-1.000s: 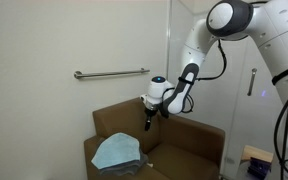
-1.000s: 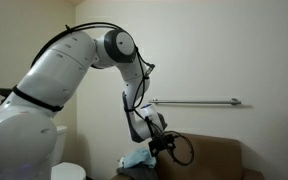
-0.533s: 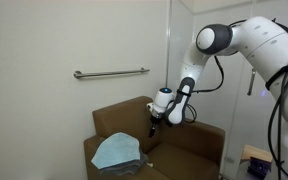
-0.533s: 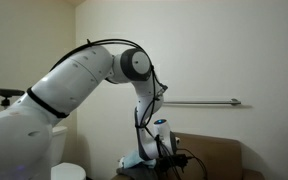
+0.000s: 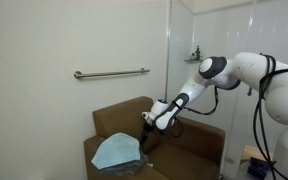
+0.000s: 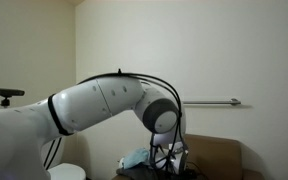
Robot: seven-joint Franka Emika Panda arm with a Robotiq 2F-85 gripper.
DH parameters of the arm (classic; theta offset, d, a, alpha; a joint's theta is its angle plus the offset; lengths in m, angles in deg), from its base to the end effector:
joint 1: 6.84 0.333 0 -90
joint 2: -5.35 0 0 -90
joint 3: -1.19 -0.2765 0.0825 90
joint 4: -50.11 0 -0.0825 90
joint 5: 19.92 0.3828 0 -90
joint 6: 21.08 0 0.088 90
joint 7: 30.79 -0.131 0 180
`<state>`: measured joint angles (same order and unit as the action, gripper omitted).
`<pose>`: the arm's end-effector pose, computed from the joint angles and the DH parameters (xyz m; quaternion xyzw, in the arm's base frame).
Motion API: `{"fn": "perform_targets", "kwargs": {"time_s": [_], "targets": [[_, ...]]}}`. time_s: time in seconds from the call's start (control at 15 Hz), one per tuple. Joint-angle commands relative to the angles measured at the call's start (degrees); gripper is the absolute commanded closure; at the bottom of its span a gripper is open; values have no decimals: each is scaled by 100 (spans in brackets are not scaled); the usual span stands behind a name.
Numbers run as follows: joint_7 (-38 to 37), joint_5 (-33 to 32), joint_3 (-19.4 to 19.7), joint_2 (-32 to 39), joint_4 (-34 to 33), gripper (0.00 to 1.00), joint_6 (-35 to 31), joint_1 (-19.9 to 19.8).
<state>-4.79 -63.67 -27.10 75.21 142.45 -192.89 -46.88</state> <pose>0.6279 -0.0940 -0.0191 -0.9291 -0.3007 -0.2139 0.0250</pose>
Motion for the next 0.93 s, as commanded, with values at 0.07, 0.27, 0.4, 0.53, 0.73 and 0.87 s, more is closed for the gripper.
{"fn": "perform_targets", "kwargs": {"time_s": [0.07,0.27,0.4,0.53,0.73,0.87], "targets": [[1865,124,-1792,1720,-1643,0,1962,-615],[2686,1456,-1584,1470,-2310,0,3223,6],[2906,2324,-1140,1438,-3069,0,3821,571],[3107,3047,-682,1341,-3461,0,4326,945],[3196,3961,130,1654,-4557,0,4917,1641],[2930,4483,574,1722,-4783,0,4875,1816]]}}
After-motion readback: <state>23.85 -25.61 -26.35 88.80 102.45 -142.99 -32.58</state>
